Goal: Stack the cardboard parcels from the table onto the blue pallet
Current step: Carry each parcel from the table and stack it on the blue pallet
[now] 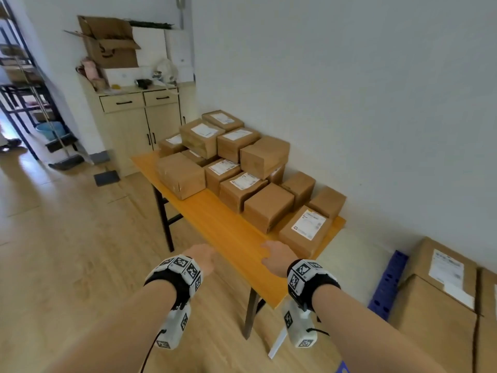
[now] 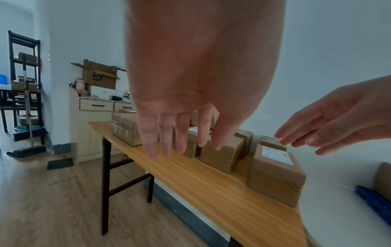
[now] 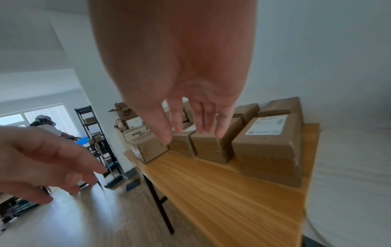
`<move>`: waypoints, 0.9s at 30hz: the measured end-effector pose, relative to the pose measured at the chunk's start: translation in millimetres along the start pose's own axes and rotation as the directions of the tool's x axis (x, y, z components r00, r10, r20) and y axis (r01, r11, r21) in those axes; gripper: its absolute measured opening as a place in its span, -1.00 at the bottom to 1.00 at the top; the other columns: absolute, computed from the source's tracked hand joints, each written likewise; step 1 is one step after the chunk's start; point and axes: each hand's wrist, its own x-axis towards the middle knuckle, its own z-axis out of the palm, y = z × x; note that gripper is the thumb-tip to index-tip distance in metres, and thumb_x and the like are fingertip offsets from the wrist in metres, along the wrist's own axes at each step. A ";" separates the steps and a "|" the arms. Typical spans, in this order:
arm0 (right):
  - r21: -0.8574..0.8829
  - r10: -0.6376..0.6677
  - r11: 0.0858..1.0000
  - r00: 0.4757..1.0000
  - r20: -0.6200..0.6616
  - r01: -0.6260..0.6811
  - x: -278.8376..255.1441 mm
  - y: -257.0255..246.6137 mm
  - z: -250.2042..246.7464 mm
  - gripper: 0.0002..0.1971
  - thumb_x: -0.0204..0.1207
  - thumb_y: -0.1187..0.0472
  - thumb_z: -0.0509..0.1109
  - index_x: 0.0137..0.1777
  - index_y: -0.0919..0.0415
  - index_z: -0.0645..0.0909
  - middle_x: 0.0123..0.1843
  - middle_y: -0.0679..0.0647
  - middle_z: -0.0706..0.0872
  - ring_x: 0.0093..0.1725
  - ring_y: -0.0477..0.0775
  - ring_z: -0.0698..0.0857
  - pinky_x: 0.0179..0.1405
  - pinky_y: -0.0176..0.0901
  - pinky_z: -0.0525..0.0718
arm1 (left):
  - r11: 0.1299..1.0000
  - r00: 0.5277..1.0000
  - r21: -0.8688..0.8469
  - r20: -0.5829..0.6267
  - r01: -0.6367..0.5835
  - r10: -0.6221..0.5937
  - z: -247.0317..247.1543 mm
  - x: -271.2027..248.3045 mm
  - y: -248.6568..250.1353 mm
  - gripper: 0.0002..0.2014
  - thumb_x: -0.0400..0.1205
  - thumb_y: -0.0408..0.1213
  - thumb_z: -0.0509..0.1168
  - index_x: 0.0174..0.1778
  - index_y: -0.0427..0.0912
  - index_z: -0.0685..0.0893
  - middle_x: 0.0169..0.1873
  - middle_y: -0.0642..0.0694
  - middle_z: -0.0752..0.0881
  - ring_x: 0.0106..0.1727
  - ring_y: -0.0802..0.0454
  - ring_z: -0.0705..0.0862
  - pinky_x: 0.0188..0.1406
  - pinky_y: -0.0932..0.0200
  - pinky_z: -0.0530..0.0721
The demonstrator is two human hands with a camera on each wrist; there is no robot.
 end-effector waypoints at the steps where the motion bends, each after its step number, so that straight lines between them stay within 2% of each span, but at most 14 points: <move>1: -0.008 -0.009 1.000 1.000 0.001 0.009 15.1 -6.8 0.0 -0.49 0.67 0.22 0.19 0.61 0.14 0.24 0.61 0.13 0.30 0.54 0.16 0.37 0.42 -0.05 0.44 | 1.000 1.000 -0.008 0.017 0.019 -0.019 -3.6 11.2 -11.1 -0.59 0.72 -0.28 0.10 0.52 -0.10 0.39 0.39 -0.13 0.54 0.27 -0.08 0.60 0.17 0.14 0.62; 4: -0.016 -0.019 1.000 1.000 0.009 0.020 62.1 -27.0 -0.4 -0.48 0.66 0.20 0.18 0.61 0.09 0.25 0.62 0.12 0.30 0.52 0.17 0.40 0.39 -0.02 0.51 | 0.999 0.998 0.009 0.036 0.044 -0.044 -22.6 46.3 -41.7 -0.61 0.70 -0.26 0.12 0.48 -0.11 0.44 0.35 -0.12 0.58 0.25 -0.09 0.62 0.16 0.11 0.63; 7: 0.005 -0.015 1.000 0.999 0.045 0.015 106.5 -46.7 -3.8 -0.49 0.66 0.19 0.18 0.61 0.07 0.25 0.62 0.12 0.28 0.50 0.18 0.42 0.36 -0.02 0.54 | 0.997 0.997 0.058 0.056 0.049 -0.053 -49.8 77.4 -63.8 -0.63 0.71 -0.31 0.11 0.45 -0.18 0.46 0.36 -0.15 0.57 0.30 -0.12 0.60 0.25 0.08 0.60; 11: 0.034 -0.012 0.999 0.999 0.046 0.011 160.0 -72.6 -11.9 -0.56 0.66 0.23 0.18 0.54 0.16 0.35 0.51 0.17 0.44 0.36 0.19 0.55 0.28 0.01 0.61 | 0.996 0.995 0.018 0.041 0.092 -0.093 -80.5 116.3 -93.3 -0.66 0.70 -0.34 0.11 0.41 -0.17 0.49 0.29 -0.16 0.63 0.23 -0.10 0.64 0.15 0.12 0.65; 15: 0.050 -0.006 0.999 0.997 0.073 0.002 203.5 -96.3 -12.3 -0.50 0.64 0.23 0.18 0.59 0.14 0.28 0.60 0.15 0.34 0.50 0.18 0.43 0.39 -0.02 0.52 | 0.997 0.996 -0.005 0.046 0.073 -0.073 -94.3 146.4 -127.4 -0.62 0.69 -0.21 0.14 0.44 -0.14 0.47 0.34 -0.15 0.59 0.30 -0.10 0.60 0.26 0.04 0.61; 18: 0.054 -0.013 0.999 0.996 0.090 0.008 229.3 -114.9 -10.7 -0.49 0.66 0.25 0.18 0.61 0.15 0.24 0.63 0.14 0.28 0.57 0.17 0.34 0.49 -0.02 0.41 | 0.995 0.992 0.024 0.071 0.100 -0.101 -96.9 170.3 -161.0 -0.58 0.68 -0.23 0.15 0.49 -0.06 0.42 0.43 -0.11 0.51 0.34 -0.07 0.57 0.31 0.05 0.59; 23: 0.111 0.034 0.993 0.996 0.079 -0.042 268.6 -140.7 -10.1 -0.48 0.64 0.24 0.22 0.60 0.13 0.27 0.62 0.12 0.29 0.56 0.16 0.35 0.46 -0.03 0.42 | 0.997 0.995 0.042 0.077 0.062 -0.065 -121.4 207.1 -207.6 -0.61 0.67 -0.27 0.09 0.45 -0.13 0.43 0.25 -0.18 0.63 0.11 -0.10 0.65 0.07 0.11 0.65; 25: 0.134 0.062 0.988 0.996 0.061 -0.070 286.3 -155.9 -9.9 -0.49 0.64 0.26 0.21 0.60 0.13 0.28 0.62 0.13 0.30 0.54 0.16 0.39 0.43 -0.03 0.46 | 0.999 0.996 0.023 0.075 0.036 -0.038 -137.4 226.0 -227.9 -0.57 0.68 -0.24 0.08 0.51 -0.09 0.37 0.31 -0.16 0.60 0.13 -0.06 0.64 0.08 0.11 0.66; 26: 0.149 0.078 0.985 0.996 0.050 -0.084 294.7 -164.1 -9.6 -0.49 0.64 0.26 0.21 0.60 0.13 0.28 0.62 0.13 0.30 0.52 0.17 0.40 0.42 -0.02 0.49 | 1.000 0.997 0.001 0.075 0.029 -0.029 -145.8 236.1 -237.5 -0.55 0.68 -0.23 0.10 0.53 -0.08 0.33 0.33 -0.14 0.59 0.10 -0.04 0.66 0.03 0.11 0.68; 27: 0.160 0.099 0.982 0.994 0.040 -0.104 302.2 -172.3 -8.6 -0.48 0.64 0.25 0.21 0.60 0.13 0.28 0.62 0.13 0.30 0.52 0.17 0.41 0.41 -0.02 0.50 | 1.000 0.997 -0.022 0.074 0.023 -0.021 -153.6 245.2 -245.8 -0.54 0.69 -0.23 0.12 0.54 -0.06 0.32 0.30 -0.14 0.60 0.00 0.00 0.68 -0.12 0.13 0.70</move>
